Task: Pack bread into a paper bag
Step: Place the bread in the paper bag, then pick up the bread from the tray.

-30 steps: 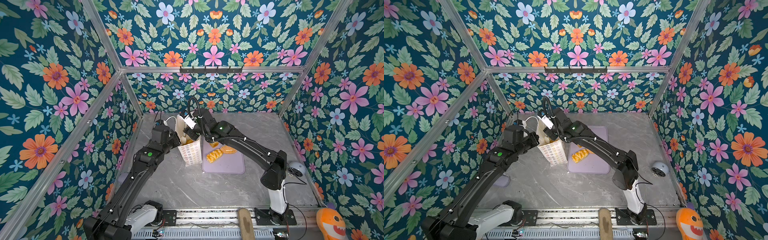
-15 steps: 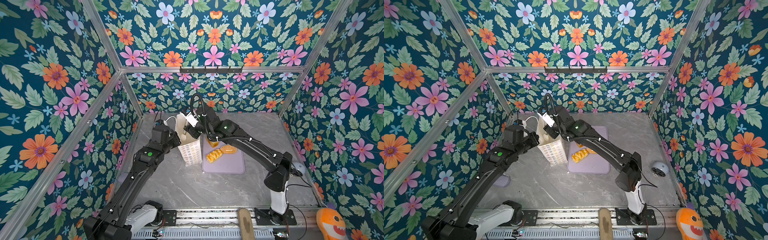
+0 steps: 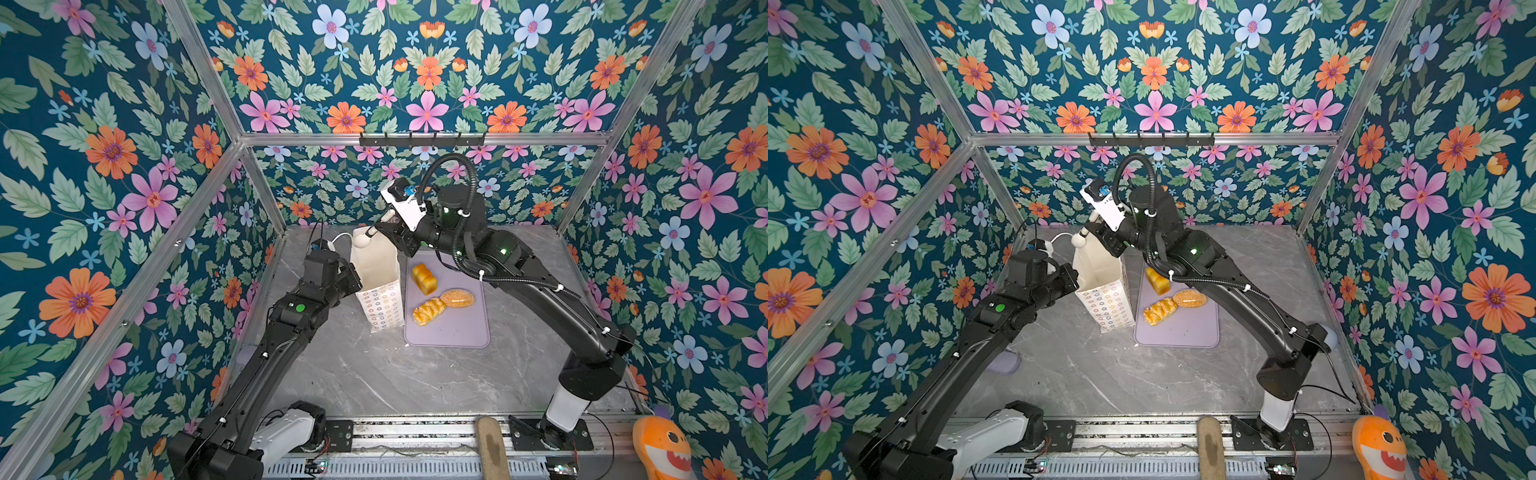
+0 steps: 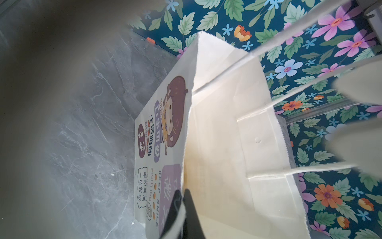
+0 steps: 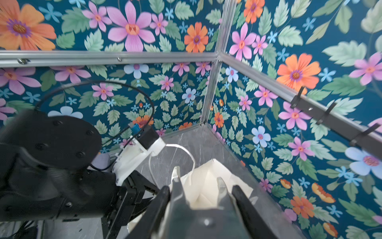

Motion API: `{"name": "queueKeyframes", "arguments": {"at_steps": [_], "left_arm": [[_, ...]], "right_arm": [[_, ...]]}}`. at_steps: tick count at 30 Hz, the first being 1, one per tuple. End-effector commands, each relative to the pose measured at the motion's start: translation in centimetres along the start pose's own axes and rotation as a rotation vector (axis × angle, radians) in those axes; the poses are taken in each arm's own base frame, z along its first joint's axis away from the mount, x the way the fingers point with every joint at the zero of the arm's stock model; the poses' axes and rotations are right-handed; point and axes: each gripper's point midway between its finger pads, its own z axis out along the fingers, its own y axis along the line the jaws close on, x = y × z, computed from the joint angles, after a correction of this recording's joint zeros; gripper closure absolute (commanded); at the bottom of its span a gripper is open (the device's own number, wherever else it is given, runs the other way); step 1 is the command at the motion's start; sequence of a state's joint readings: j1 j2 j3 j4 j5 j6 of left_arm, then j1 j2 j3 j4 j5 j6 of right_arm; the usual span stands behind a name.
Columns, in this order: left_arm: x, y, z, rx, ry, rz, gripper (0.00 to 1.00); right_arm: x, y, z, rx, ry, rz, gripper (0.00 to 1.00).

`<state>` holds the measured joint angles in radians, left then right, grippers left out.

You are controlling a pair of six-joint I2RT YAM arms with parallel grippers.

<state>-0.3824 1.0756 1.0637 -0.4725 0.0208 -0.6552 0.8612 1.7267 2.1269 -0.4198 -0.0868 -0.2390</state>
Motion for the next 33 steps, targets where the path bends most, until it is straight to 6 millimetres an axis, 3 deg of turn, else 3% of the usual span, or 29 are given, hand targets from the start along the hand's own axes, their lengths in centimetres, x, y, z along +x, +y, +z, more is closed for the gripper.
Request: {"name": "queueKeyframes", "arguments": {"at_steps": [1,2,7,13,19,30,33], "left_arm": [[0.1,0.4,-0.1,-0.018,0.000,0.013,1.00],[0.1,0.5,-0.1,-0.024,-0.002,0.013,1.00],[0.2,0.6,-0.1,-0.025,0.000,0.015,1.00],[0.0,0.5,0.1,-0.024,-0.002,0.016,1.00],[0.0,0.3,0.2,-0.020,0.003,0.019,1.00],[0.3,0.0,0.6,-0.006,0.019,0.016,1.00],[0.4,0.2,0.6,-0.011,0.021,0.018,1.00]], "right_arm": [[-2.9,-1.3,-2.1,0.015,-0.108,-0.017,0.52],[-4.1,-1.8,-3.9,0.020,-0.144,-0.013,0.52],[-5.4,-3.7,-9.1,0.040,-0.242,0.027,0.52],[-3.9,-6.8,-13.9,0.130,-0.250,0.061,0.52],[1.3,-10.3,-16.3,0.234,-0.170,0.109,0.52],[15.5,-10.8,-16.0,0.251,0.106,0.190,0.53],[18.6,-8.8,-14.7,0.134,0.152,0.192,0.53]]}}
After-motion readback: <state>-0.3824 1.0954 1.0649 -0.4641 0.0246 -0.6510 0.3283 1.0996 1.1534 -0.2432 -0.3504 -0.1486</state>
